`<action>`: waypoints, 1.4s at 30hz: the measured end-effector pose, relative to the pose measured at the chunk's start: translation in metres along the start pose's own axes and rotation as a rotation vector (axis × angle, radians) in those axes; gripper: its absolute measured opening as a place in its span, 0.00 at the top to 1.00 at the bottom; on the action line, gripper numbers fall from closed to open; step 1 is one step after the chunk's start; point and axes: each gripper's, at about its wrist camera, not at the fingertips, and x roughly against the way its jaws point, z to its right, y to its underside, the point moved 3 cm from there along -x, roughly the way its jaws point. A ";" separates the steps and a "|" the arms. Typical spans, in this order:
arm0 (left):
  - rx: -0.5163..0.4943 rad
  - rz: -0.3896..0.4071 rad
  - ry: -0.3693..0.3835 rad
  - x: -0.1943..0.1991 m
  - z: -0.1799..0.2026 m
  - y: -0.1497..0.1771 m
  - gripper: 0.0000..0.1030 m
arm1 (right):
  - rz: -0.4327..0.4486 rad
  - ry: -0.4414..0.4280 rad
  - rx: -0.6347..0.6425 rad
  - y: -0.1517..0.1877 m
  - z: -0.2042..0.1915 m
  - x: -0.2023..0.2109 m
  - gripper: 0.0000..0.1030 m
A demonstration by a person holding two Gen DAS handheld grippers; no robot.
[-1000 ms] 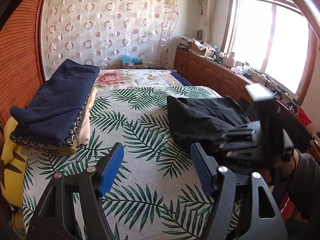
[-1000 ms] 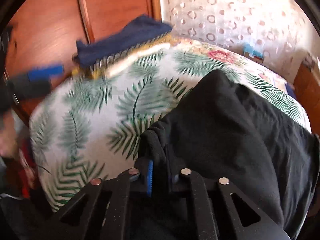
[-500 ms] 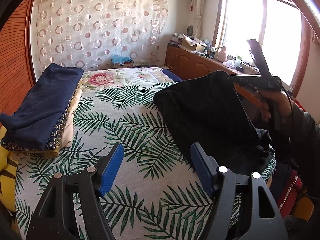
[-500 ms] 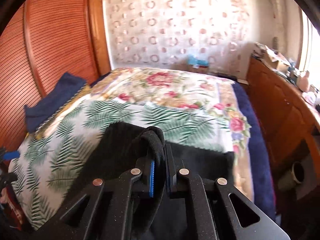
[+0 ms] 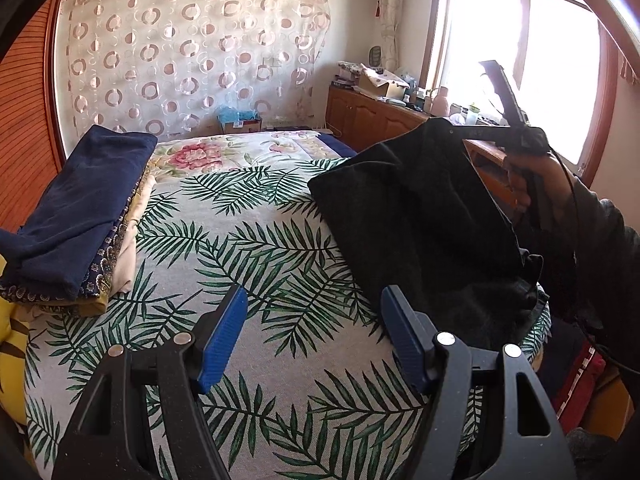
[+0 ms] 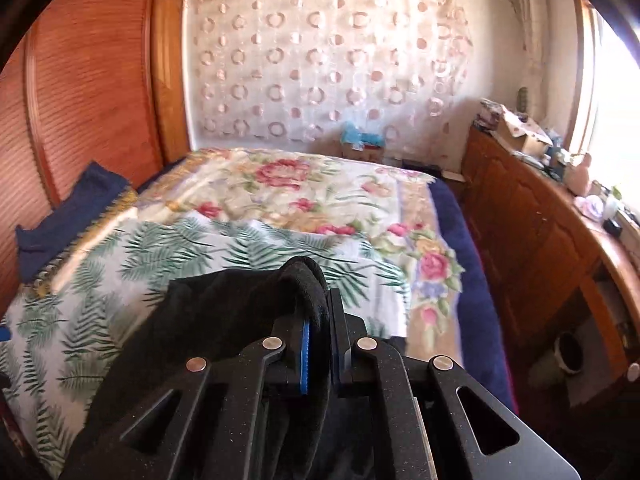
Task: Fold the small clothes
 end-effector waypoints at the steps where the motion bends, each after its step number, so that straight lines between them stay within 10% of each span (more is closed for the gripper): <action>1: 0.000 -0.001 0.002 -0.001 0.001 0.001 0.32 | -0.017 0.022 -0.006 0.004 0.003 -0.006 0.93; 8: -0.005 -0.011 0.014 -0.006 0.005 0.002 0.32 | -0.099 0.096 -0.043 0.022 0.009 -0.022 0.62; 25: -0.020 -0.072 0.062 -0.039 0.029 0.005 0.32 | -0.249 -0.088 -0.109 0.049 0.024 -0.070 0.62; 30: -0.031 -0.095 0.080 -0.049 0.038 0.008 0.32 | -0.243 -0.125 -0.049 0.041 0.017 -0.067 0.97; 36: -0.038 -0.112 0.087 -0.051 0.041 0.012 0.32 | -0.044 0.067 -0.094 0.011 0.047 -0.013 0.97; 40: -0.044 -0.117 0.094 -0.052 0.045 0.013 0.32 | -0.079 0.179 -0.102 0.008 0.063 -0.013 0.95; 42: -0.043 -0.121 0.099 -0.052 0.046 0.014 0.32 | -0.082 0.169 -0.105 0.009 0.062 -0.008 0.77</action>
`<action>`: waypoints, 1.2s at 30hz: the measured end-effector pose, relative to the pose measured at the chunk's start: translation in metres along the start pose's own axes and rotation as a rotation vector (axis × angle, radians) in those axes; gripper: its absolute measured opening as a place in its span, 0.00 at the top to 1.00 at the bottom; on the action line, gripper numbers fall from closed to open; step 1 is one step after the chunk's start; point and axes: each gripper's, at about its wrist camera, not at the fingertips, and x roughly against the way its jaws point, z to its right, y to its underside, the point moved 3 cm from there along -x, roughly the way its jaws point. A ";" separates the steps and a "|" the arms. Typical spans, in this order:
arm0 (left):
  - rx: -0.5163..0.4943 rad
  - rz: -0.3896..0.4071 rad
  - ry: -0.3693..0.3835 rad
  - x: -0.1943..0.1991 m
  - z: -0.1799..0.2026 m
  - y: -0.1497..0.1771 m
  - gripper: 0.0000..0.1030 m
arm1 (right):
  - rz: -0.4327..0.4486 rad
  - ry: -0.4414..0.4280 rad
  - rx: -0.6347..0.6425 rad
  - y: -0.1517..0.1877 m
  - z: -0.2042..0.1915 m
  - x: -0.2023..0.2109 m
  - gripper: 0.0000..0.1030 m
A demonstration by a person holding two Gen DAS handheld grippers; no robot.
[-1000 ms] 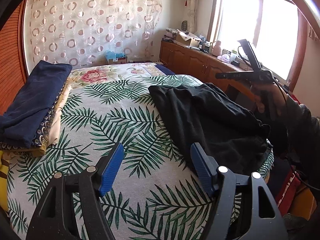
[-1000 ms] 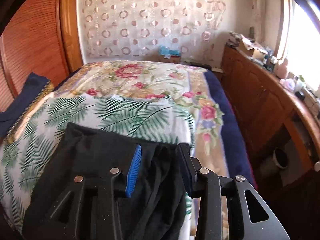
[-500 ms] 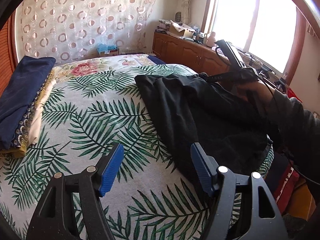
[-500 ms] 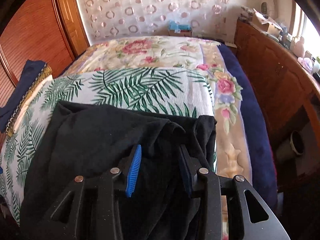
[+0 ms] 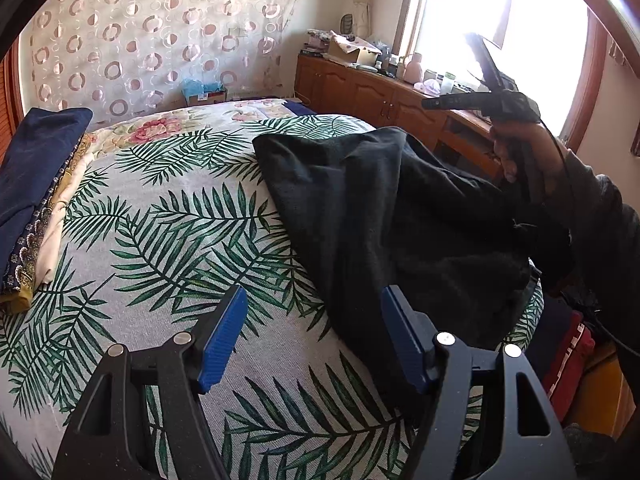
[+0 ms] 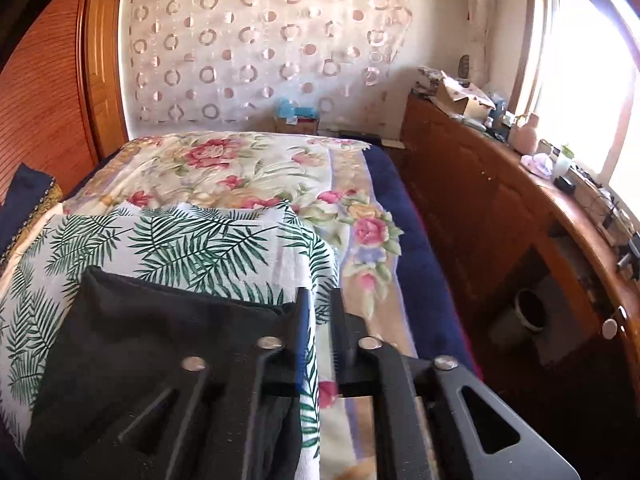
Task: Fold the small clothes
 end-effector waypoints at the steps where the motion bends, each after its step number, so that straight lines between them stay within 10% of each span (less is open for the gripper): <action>1: 0.001 -0.004 0.002 -0.001 0.000 0.000 0.32 | -0.013 -0.016 -0.005 0.003 0.001 0.004 0.70; 16: -0.014 -0.034 0.045 -0.006 0.018 0.015 0.32 | -0.092 -0.225 0.060 0.153 -0.009 0.126 0.70; 23: -0.024 -0.045 0.049 -0.008 0.023 0.015 0.32 | -0.129 -0.240 -0.001 0.161 -0.003 0.127 0.70; 26: -0.029 -0.050 0.046 -0.009 0.024 0.016 0.32 | -0.099 -0.266 0.005 0.162 -0.007 0.138 0.93; 36: -0.023 -0.052 0.056 -0.011 0.026 0.016 0.32 | -0.068 -0.269 -0.033 0.187 0.018 0.185 0.95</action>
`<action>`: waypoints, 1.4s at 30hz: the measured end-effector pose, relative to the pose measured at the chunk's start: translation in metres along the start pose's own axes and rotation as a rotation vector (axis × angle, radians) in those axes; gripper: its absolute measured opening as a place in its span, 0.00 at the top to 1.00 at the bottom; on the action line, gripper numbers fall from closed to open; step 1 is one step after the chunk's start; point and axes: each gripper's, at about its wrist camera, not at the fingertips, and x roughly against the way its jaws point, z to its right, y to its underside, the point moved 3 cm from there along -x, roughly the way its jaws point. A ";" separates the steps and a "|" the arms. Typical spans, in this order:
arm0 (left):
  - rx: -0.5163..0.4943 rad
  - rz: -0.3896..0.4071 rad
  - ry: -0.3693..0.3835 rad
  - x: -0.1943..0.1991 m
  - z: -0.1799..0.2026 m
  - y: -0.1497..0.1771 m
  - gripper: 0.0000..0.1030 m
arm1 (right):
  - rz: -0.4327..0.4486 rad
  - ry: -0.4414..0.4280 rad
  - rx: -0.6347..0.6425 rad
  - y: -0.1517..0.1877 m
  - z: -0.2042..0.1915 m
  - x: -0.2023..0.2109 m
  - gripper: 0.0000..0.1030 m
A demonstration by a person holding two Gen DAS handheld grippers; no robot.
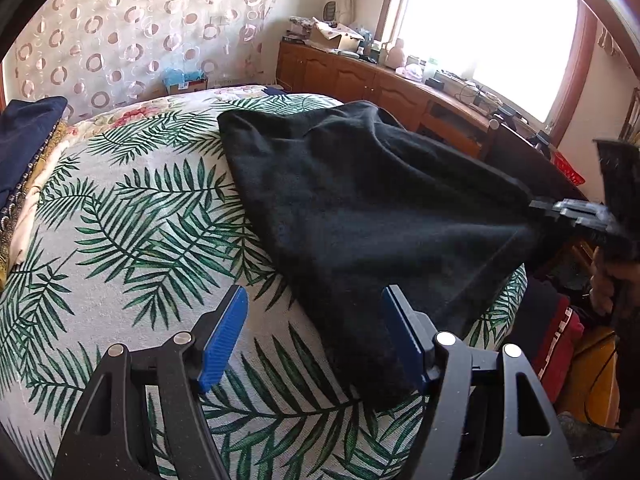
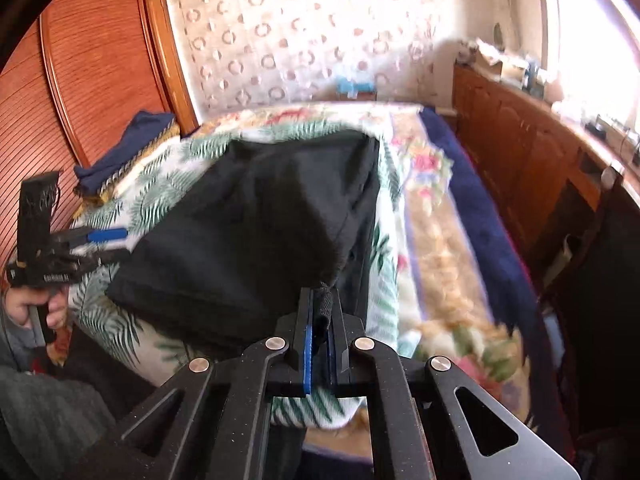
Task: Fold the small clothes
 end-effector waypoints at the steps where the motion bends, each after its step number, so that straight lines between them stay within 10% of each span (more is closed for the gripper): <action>1: -0.002 -0.002 0.001 -0.001 0.001 0.000 0.32 | -0.015 0.007 -0.001 0.004 -0.001 -0.006 0.95; 14: -0.003 -0.041 0.047 -0.004 0.007 0.008 0.43 | -0.042 0.064 -0.066 0.005 0.002 -0.036 0.62; 25: 0.021 -0.076 0.113 -0.012 0.014 0.017 0.44 | -0.029 0.017 -0.009 0.011 -0.008 -0.041 0.73; 32: 0.000 -0.083 0.135 -0.011 0.020 0.012 0.85 | 0.023 -0.107 -0.073 0.008 -0.002 -0.035 0.92; 42: 0.001 0.242 0.121 0.110 0.009 -0.085 0.90 | 0.359 -0.161 -0.035 -0.073 -0.022 0.063 0.93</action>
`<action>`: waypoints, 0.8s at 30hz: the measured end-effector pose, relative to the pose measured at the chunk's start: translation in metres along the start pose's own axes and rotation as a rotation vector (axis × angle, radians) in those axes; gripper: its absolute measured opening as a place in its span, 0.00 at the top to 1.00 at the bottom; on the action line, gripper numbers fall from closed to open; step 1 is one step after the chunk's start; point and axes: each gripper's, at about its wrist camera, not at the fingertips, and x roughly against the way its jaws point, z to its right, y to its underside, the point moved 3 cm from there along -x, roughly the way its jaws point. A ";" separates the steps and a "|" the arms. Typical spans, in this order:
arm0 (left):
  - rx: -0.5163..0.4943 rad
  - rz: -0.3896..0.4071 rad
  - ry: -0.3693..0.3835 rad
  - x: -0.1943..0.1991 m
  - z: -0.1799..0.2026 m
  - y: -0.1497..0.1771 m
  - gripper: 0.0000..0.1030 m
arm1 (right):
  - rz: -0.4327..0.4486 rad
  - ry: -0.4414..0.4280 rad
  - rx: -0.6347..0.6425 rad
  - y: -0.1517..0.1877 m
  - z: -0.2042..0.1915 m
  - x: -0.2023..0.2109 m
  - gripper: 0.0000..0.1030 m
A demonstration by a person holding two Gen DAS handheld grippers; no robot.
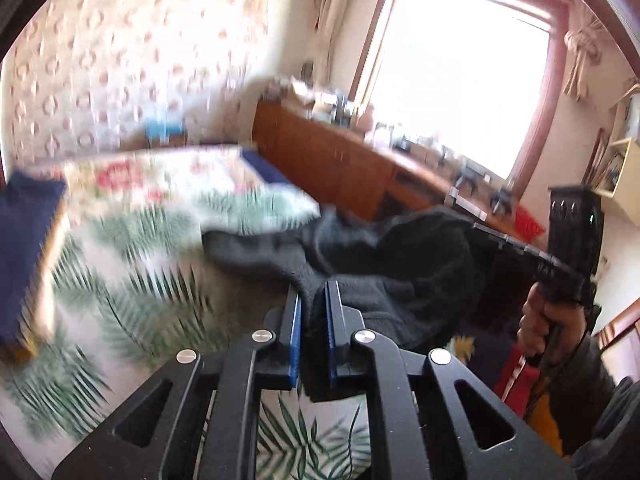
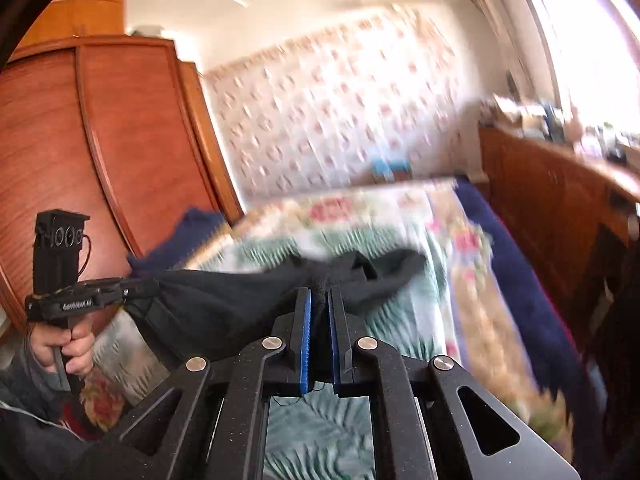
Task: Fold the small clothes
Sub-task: 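Lift the shirt bundle with the right gripper and swing it over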
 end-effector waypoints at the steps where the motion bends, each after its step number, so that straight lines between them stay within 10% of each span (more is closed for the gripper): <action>1: -0.015 0.024 -0.009 0.009 0.001 -0.012 0.90 | 0.021 -0.006 0.015 -0.011 -0.005 0.004 0.93; 11: -0.094 0.164 -0.094 0.076 -0.006 -0.086 0.95 | 0.142 -0.067 0.125 -0.095 -0.052 0.028 0.93; 24: -0.023 0.308 -0.323 0.086 -0.102 -0.172 0.95 | 0.181 0.033 0.225 -0.202 -0.087 -0.085 0.93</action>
